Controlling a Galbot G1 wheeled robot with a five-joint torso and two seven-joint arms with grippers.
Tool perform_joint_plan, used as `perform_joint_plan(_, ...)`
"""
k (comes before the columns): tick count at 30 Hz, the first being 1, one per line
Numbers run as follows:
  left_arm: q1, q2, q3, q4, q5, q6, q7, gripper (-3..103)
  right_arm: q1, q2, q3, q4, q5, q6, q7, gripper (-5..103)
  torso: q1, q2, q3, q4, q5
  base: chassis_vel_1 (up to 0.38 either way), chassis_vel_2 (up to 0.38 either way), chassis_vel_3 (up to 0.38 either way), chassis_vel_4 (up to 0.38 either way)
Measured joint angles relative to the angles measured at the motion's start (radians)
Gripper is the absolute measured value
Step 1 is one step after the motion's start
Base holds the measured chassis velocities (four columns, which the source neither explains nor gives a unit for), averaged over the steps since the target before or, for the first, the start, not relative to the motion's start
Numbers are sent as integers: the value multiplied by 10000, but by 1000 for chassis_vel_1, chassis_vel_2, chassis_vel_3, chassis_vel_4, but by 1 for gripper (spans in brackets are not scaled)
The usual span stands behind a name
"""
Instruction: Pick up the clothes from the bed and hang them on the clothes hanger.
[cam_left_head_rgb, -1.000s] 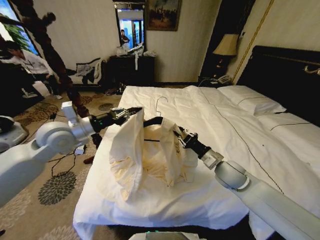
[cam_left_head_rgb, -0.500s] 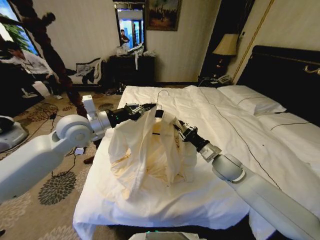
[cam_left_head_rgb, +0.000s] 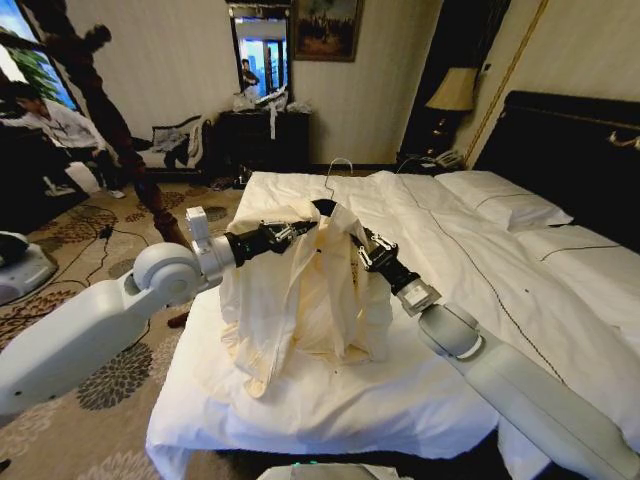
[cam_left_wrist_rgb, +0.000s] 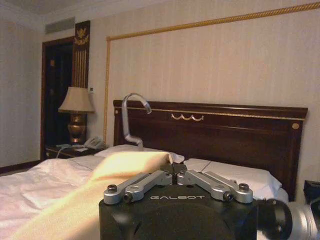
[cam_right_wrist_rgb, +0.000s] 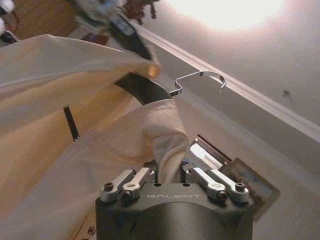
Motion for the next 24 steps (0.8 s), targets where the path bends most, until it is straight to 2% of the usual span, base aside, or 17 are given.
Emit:
perform_joint_plan(4, -670, -404, 610, 373, -163, -13, 0, 0, 1, 333, -72, -360, -727, 458, -230, 19, 1, 0, 1, -1, 2, 0, 0, 0, 0)
perform_joint_plan(12, -1031, -762, 1121, 652, -107, -36, 38, 0, -42, 400, -27, -518, -869, 785, -265, 19, 1, 0, 1, -2, 0, 0, 0, 0, 0)
perform_joint_plan(13, -991, -752, 1135, 663, -38, -43, 67, -3, -65, 389, -1, -523, -855, 855, -262, 19, 1, 0, 1, -2, 0, 0, 0, 0, 0)
perform_joint_plan(15, -912, -718, 1132, 661, 9, -46, 85, 1, -75, 373, 23, -523, -794, 925, -260, 19, 1, 0, 1, -2, 1, 0, 0, 0, 0)
perform_joint_plan(17, -680, -610, 1017, 606, 70, -88, 212, 12, -81, 288, 54, -463, -400, 1035, -265, 19, 1, -1, 1, 0, -1, 0, 0, 0, 0)
perform_joint_plan(18, -509, -520, 870, 548, 127, -190, 423, 17, -82, 198, 52, -346, 80, 1046, -276, 19, 1, 0, 1, 0, 0, 0, 0, 0, 0)
perform_joint_plan(19, -401, -461, 750, 511, 165, -294, 634, 17, -82, 128, 42, -240, 520, 1013, -268, 19, 2, -1, 1, 0, -2, 0, 0, 0, 0)
perform_joint_plan(20, -208, -350, 538, 470, 203, -521, 1054, 23, -80, 52, 30, -115, 1103, 938, -235, 19, 1, 0, 0, -2, -2, 0, 0, 0, 0)
perform_joint_plan(21, -208, -350, 538, 470, 203, -521, 1054, 23, -80, 52, 30, -115, 1103, 938, -235, 19, 1, 0, 0, -2, -2, 0, 0, 0, 0)
perform_joint_plan(24, 723, 249, -403, 542, 447, -1173, 2648, 39, 60, -32, 25, 121, 2506, 1009, -164, 19, 0, 1, -2, -2, 1, 0, 0, 0, 0)
